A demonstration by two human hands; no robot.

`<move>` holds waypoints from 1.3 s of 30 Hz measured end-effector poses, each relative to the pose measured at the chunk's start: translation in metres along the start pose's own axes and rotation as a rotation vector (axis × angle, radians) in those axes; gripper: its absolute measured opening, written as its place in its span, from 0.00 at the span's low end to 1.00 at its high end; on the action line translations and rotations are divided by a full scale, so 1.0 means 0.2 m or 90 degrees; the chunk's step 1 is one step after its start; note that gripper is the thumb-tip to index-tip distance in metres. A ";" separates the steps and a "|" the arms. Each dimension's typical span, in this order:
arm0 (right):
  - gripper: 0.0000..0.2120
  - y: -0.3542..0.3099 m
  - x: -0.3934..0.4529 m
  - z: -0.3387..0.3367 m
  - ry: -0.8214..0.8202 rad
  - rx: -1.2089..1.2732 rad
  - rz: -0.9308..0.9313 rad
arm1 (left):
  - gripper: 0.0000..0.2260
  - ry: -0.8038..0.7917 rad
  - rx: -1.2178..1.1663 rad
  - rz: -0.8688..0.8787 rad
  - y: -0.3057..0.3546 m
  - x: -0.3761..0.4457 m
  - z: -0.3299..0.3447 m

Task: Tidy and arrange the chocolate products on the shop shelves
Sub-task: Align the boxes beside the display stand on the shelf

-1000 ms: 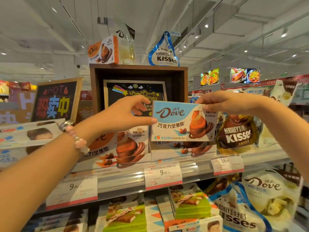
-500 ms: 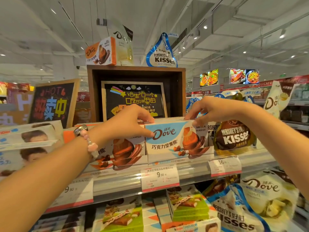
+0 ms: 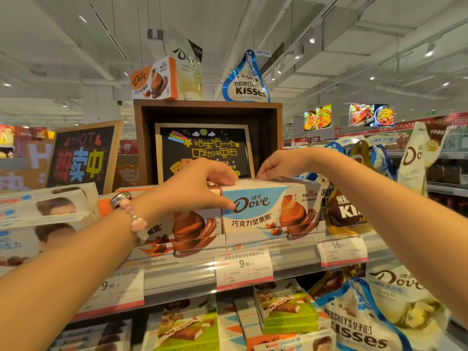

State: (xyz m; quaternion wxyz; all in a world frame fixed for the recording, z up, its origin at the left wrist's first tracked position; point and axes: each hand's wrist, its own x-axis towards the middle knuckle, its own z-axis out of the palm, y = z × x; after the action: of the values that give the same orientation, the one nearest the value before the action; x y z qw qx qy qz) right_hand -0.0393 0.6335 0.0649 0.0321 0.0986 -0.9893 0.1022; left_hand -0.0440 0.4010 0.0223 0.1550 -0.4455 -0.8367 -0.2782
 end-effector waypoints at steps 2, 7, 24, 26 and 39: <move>0.12 -0.01 0.00 0.00 -0.024 0.015 0.031 | 0.14 -0.002 0.018 0.001 0.01 0.00 0.00; 0.18 0.00 0.01 0.02 -0.074 0.044 0.091 | 0.15 0.005 0.035 -0.003 0.02 0.00 0.00; 0.13 -0.19 -0.14 -0.19 0.497 0.080 -0.129 | 0.27 -0.027 0.310 -0.125 -0.06 -0.16 -0.20; 0.17 -0.27 -0.14 -0.19 0.475 0.171 -0.133 | 0.24 -0.053 0.345 -0.167 -0.09 -0.21 -0.23; 0.11 -0.63 0.10 0.09 0.450 0.284 -0.244 | 0.17 0.060 0.391 0.008 -0.13 -0.45 -0.26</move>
State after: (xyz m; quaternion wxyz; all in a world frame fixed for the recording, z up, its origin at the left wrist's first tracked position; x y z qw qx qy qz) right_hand -0.0346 0.5044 0.0738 0.3637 0.2433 -0.8356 0.3320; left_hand -0.0153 0.2990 0.0094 0.3232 -0.3696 -0.8706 -0.0315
